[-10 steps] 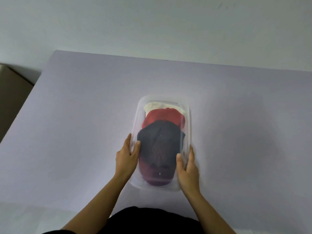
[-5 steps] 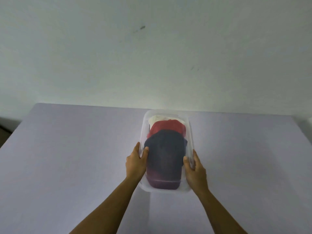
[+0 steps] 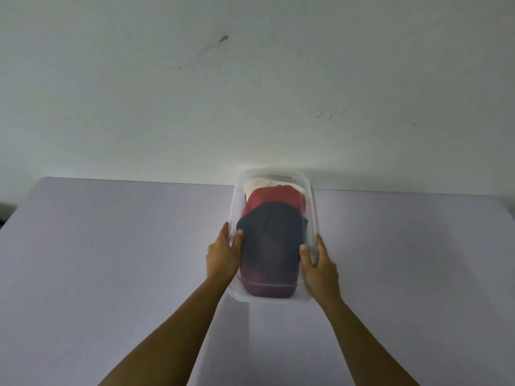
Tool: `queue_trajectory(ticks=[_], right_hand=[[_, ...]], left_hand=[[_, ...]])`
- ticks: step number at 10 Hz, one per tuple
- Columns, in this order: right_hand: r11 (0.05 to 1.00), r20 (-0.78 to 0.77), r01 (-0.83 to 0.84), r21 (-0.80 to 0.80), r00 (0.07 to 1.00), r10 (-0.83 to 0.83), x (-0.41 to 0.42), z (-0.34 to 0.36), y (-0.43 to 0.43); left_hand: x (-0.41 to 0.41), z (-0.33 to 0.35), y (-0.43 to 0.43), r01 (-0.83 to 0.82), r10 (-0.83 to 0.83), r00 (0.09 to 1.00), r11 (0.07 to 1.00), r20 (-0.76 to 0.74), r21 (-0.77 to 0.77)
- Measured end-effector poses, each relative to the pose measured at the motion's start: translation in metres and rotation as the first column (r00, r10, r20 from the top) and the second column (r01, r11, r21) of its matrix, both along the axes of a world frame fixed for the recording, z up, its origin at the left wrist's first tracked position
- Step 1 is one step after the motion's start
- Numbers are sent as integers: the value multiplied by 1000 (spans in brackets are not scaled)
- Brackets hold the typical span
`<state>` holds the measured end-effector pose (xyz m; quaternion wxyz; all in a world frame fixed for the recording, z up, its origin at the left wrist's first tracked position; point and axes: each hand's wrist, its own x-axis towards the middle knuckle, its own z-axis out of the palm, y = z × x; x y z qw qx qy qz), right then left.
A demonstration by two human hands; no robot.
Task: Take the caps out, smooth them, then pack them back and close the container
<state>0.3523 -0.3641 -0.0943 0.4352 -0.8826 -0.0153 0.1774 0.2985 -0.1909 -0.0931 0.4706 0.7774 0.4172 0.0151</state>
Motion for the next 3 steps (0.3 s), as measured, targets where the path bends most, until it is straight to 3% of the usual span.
queue_trajectory(ticks=[2, 3], right_hand=[[989, -8, -73, -127, 997, 72, 7, 7, -6], [979, 101, -48, -199, 992, 70, 0, 15, -12]], left_hand=[[-3, 16, 5, 136, -119, 983, 984, -140, 117], [-12, 26, 1, 149, -125, 984, 969, -130, 199]])
